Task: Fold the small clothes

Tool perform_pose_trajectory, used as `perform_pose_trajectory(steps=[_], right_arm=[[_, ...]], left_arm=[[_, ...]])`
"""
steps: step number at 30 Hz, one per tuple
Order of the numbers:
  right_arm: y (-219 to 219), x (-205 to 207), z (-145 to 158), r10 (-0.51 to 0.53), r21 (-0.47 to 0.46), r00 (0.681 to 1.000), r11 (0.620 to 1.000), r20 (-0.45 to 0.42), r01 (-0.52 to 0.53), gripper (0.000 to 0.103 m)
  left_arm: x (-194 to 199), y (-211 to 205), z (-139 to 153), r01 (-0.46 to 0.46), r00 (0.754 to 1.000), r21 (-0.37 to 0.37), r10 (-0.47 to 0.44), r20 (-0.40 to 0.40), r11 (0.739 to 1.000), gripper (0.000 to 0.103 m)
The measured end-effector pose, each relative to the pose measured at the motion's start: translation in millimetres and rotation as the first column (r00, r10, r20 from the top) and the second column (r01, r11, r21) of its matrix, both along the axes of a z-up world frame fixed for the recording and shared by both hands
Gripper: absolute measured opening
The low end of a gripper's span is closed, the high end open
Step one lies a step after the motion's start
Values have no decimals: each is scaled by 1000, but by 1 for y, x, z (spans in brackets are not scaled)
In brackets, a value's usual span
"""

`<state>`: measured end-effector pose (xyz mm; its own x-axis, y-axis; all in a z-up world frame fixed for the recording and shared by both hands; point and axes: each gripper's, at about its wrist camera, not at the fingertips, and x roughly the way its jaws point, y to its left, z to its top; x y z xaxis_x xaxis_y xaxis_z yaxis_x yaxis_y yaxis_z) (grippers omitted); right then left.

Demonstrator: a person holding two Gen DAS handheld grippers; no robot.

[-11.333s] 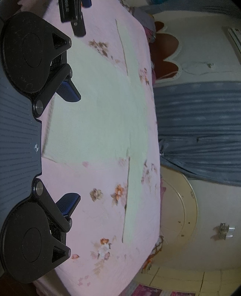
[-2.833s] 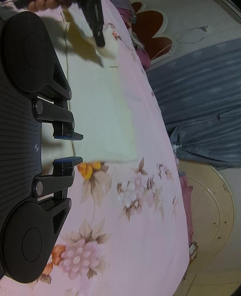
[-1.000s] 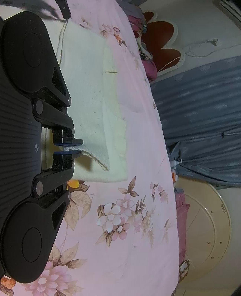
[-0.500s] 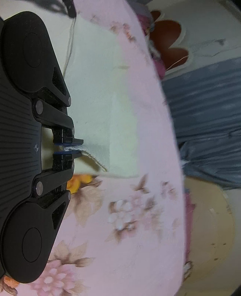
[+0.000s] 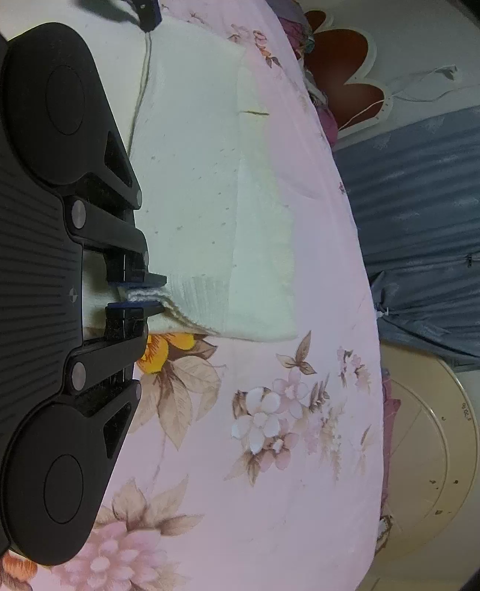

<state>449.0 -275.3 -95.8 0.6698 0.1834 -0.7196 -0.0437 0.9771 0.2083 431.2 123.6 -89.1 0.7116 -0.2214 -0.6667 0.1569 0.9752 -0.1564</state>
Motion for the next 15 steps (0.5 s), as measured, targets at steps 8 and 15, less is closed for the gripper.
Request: perform_pose_trajectory(steps=[8,15], right_arm=[[29,44,6,132,27,991,991,28,-133,5],[15,61,-25,21,-131,1000,991,9,-19,5]], left_arm=[[86,-8,-5,-6,1000,31,5,29,999,45],[113,29,-20,-110,994,30,110,-1,994,48]])
